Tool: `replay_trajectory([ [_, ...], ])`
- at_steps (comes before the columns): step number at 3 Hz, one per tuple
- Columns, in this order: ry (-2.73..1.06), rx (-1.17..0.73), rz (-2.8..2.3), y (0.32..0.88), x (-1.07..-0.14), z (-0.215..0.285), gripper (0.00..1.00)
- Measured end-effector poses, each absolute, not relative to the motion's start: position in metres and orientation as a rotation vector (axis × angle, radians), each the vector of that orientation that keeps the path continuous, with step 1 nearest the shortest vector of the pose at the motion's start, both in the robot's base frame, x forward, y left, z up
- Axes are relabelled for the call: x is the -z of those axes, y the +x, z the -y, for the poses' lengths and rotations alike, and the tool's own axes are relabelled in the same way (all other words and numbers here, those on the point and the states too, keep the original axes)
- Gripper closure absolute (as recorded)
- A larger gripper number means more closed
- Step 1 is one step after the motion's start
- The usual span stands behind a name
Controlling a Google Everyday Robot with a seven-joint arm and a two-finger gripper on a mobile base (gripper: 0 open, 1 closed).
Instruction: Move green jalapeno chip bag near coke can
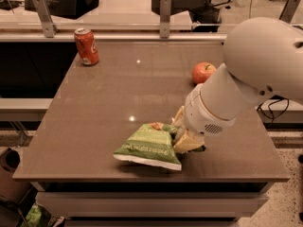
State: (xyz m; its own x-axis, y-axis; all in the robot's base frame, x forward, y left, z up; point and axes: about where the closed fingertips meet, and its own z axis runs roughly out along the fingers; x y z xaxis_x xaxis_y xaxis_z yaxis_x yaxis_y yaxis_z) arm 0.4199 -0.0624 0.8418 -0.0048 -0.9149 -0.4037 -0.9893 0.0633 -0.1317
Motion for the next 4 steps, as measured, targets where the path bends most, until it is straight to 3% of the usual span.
replay_trajectory([
  [4, -1.663, -0.062, -1.981, 0.501, -0.910, 0.138, 1.00],
])
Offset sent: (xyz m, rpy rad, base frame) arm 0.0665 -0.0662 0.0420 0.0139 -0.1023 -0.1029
